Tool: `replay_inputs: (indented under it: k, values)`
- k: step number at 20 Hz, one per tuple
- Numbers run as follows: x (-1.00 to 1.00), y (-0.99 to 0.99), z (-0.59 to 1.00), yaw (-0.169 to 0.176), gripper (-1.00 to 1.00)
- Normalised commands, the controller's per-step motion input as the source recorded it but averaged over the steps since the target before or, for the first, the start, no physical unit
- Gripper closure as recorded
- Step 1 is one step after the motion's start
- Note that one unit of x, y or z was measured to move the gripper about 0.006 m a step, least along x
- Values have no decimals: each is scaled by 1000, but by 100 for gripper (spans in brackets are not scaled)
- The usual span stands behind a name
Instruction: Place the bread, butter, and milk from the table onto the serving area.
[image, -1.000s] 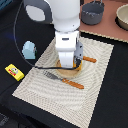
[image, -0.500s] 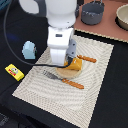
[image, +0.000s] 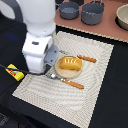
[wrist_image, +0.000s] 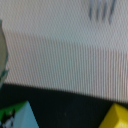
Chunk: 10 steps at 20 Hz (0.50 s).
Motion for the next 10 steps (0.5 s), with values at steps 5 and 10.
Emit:
replay_inputs:
  k: [5,10]
  values:
    - [-784,-261,183,-153,-100]
    - [-782,-249,71,-142,-100]
